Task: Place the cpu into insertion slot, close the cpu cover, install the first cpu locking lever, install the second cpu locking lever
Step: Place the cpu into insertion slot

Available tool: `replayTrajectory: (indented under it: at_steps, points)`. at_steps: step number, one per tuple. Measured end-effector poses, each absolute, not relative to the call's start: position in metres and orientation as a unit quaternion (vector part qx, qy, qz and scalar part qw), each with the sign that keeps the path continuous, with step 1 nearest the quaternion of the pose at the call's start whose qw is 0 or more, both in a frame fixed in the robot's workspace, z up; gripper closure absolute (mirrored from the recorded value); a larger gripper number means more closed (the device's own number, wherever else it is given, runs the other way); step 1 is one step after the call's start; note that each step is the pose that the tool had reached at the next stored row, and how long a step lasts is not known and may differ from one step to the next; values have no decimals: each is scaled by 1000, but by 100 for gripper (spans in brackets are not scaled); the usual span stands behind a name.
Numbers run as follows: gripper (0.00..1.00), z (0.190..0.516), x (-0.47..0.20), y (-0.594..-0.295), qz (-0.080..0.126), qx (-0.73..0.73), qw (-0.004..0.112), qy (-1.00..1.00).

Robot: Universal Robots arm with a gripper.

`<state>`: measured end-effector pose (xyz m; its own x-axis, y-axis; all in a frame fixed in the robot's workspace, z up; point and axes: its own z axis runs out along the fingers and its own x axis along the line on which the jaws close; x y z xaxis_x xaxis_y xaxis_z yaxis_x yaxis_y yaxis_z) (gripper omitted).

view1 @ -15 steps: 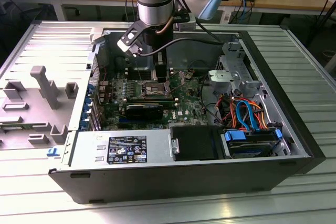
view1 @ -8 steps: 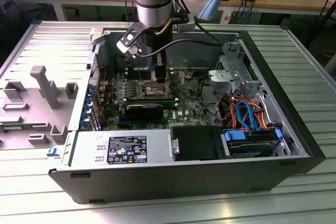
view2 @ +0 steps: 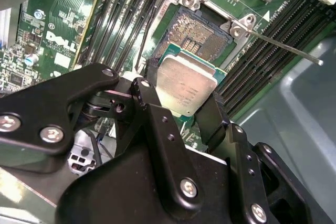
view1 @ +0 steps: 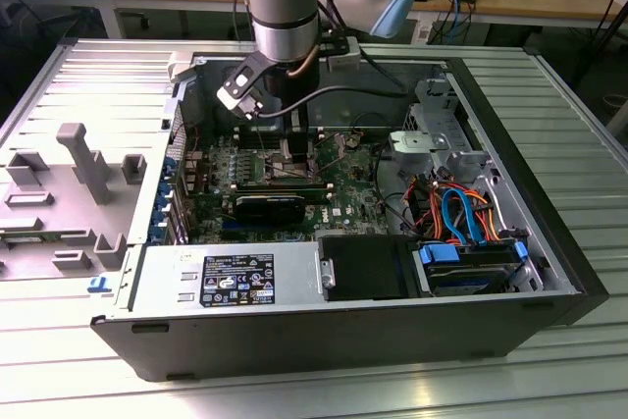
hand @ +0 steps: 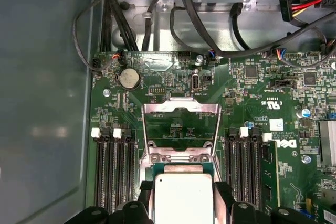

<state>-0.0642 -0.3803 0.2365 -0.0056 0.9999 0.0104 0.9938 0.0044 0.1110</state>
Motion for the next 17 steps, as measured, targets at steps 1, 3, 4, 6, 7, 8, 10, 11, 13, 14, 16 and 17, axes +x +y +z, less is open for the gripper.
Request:
replayTrajectory:
  at_steps: [1, 3, 4, 6, 7, 8, 10, 11, 13, 14, 16, 17]
  points:
    - [46, 235, -64, -381, 43, 704, 36, 708]
    - [46, 234, -64, -381, 43, 704, 36, 708]
    - [46, 233, -64, -381, 43, 704, 36, 708]
    - [46, 232, -64, -382, 43, 704, 36, 708]
    - [46, 232, -64, -382, 43, 704, 36, 708]
    - [46, 231, -64, -382, 43, 704, 36, 708]
    - [46, 230, -65, -382, 43, 704, 36, 708]
    - [46, 229, -65, -382, 43, 704, 35, 708]
    - [46, 228, -67, -382, 43, 704, 35, 708]
    - [46, 228, -67, -382, 43, 704, 35, 708]
    - [46, 227, -68, -382, 43, 704, 35, 708]
    - [46, 227, -69, -382, 43, 704, 35, 708]
